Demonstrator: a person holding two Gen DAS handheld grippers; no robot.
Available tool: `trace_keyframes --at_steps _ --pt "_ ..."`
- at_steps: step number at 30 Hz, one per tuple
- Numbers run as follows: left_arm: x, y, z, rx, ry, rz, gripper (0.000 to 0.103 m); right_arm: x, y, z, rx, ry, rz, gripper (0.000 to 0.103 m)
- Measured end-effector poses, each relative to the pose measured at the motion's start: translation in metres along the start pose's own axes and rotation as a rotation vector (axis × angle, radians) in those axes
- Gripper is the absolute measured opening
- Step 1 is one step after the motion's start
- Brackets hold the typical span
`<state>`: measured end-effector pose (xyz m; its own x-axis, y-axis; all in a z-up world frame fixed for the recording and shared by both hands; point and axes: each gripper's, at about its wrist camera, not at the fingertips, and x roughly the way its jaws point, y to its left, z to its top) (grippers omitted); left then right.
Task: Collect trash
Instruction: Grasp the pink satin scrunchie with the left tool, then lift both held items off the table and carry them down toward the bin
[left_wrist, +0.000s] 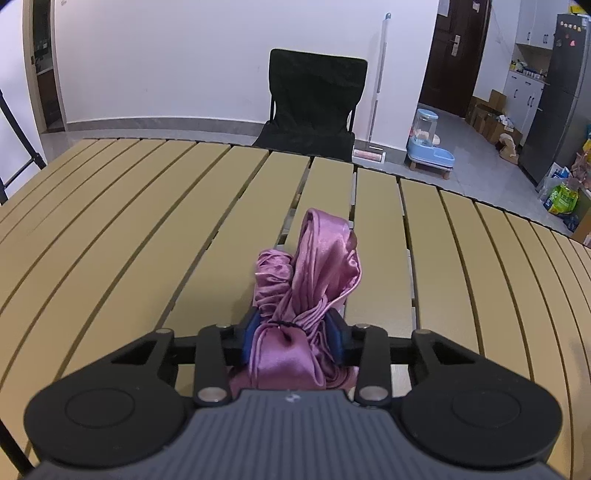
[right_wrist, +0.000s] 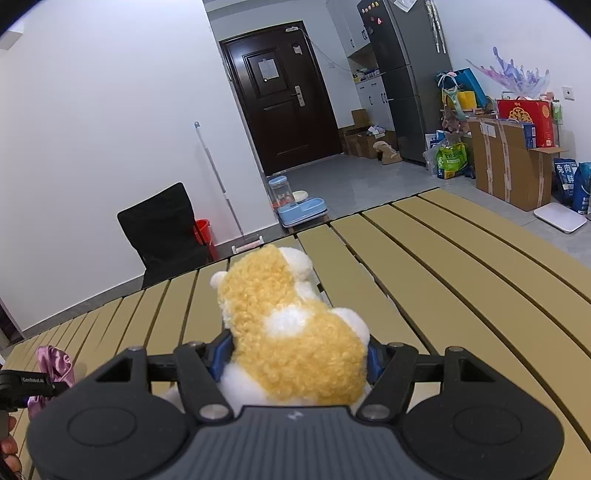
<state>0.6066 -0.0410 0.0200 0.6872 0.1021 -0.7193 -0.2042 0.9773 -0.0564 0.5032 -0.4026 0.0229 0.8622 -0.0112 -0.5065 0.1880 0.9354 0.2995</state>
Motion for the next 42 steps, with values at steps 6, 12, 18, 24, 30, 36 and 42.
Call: trace_keyframes --at_steps 6,12,18,24,30,36,42 --pt "-0.026 0.001 -0.005 0.030 -0.024 -0.007 0.038 -0.016 0.008 -0.005 -0.018 0.003 0.012 0.065" --pt "-0.061 0.009 -0.017 0.056 -0.051 -0.025 0.038 -0.039 0.018 -0.012 -0.019 0.005 0.041 0.065" --pt "-0.103 0.020 -0.034 0.070 -0.079 -0.049 0.038 -0.072 0.031 -0.021 -0.034 0.003 0.070 0.065" --pt "-0.144 0.033 -0.055 0.084 -0.099 -0.066 0.038 -0.108 0.043 -0.036 -0.043 0.004 0.103 0.065" --pt "-0.179 0.049 -0.081 0.078 -0.107 -0.086 0.038 -0.145 0.052 -0.058 -0.050 0.013 0.134 0.065" --pt "-0.220 0.065 -0.114 0.085 -0.127 -0.105 0.038 -0.184 0.061 -0.081 -0.069 0.018 0.161 0.065" --pt "-0.259 0.079 -0.149 0.115 -0.150 -0.117 0.038 -0.219 0.069 -0.102 -0.109 0.026 0.184 0.065"
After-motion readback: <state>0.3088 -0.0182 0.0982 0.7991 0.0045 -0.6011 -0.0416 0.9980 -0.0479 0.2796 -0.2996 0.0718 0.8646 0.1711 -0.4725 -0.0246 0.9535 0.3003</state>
